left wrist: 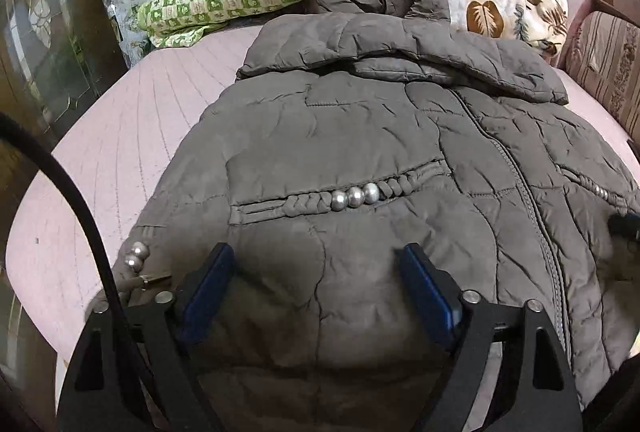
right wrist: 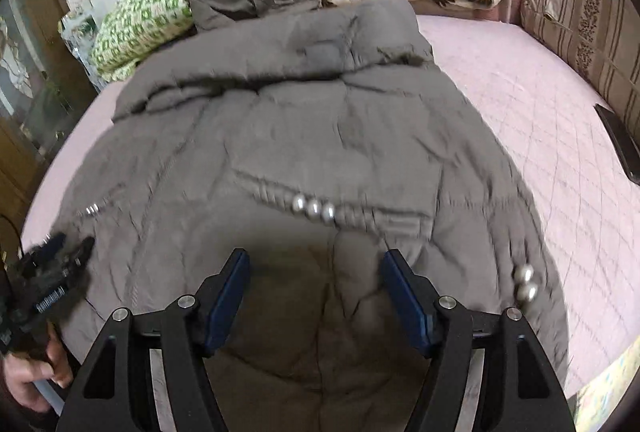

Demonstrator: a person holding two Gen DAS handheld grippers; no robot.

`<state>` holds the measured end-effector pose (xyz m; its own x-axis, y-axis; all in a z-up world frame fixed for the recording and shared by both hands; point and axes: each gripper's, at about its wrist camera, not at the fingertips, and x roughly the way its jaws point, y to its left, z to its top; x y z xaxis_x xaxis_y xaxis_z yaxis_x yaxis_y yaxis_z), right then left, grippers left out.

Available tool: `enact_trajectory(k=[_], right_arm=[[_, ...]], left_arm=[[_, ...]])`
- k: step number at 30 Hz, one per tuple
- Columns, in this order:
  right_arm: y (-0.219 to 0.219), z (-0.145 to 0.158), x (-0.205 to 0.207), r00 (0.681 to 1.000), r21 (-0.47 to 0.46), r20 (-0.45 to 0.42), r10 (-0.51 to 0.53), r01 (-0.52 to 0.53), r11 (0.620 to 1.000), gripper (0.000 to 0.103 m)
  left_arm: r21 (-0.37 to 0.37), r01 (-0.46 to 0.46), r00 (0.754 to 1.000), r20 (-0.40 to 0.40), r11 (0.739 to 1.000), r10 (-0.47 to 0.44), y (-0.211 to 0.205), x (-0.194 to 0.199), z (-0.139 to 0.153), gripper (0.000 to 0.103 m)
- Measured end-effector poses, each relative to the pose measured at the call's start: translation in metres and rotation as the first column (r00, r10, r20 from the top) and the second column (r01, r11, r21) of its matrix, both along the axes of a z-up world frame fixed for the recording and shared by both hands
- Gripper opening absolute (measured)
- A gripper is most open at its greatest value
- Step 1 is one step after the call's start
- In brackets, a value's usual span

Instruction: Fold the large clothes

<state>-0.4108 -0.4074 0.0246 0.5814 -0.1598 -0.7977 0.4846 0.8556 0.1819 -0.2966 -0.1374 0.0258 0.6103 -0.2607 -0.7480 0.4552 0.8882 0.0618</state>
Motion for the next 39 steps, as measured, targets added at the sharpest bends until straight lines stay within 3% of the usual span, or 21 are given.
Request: enact_trajectory(k=[3, 9, 13, 16, 21, 34, 39], right_arm=[[0.007, -0.004, -0.003, 1.000, -0.051, -0.011, 0.007, -0.008, 0.999, 0.074], [0.012, 0.015, -0.031, 0.994, -0.007, 0.104, -0.030, 0.031, 0.999, 0.074], [0.021, 0.004, -0.032, 0.999, -0.014, 0.049, -0.011, 0.012, 1.000, 0.074], [0.032, 0.002, -0.031, 1.000, -0.067, 0.017, 0.019, -0.018, 0.998, 0.074], [0.034, 0.014, -0.045, 0.995, -0.041, 0.095, 0.019, -0.015, 0.999, 0.074], [0.039, 0.019, -0.055, 0.987, -0.011, 0.162, 0.014, -0.013, 1.000, 0.074], [0.042, 0.021, -0.056, 0.985, -0.013, 0.174, 0.020, -0.018, 1.000, 0.074]], left_arm=[[-0.004, -0.013, 1.000, -0.006, 1.000, 0.013, 0.000, 0.003, -0.004, 0.090], [0.018, -0.016, 1.000, 0.012, 1.000, 0.016, 0.000, -0.005, -0.003, 0.090], [-0.036, -0.029, 1.000, 0.009, 0.999, 0.030, 0.013, -0.023, 0.004, 0.090], [-0.029, -0.026, 1.000, 0.012, 0.999, 0.026, 0.013, -0.026, 0.001, 0.090], [-0.028, -0.033, 0.999, 0.019, 0.999, 0.034, 0.013, -0.028, 0.002, 0.090], [-0.025, -0.026, 0.998, 0.056, 0.999, 0.027, 0.013, -0.037, 0.004, 0.090], [0.011, 0.004, 1.000, 0.021, 1.000, -0.004, 0.007, -0.039, 0.014, 0.090]])
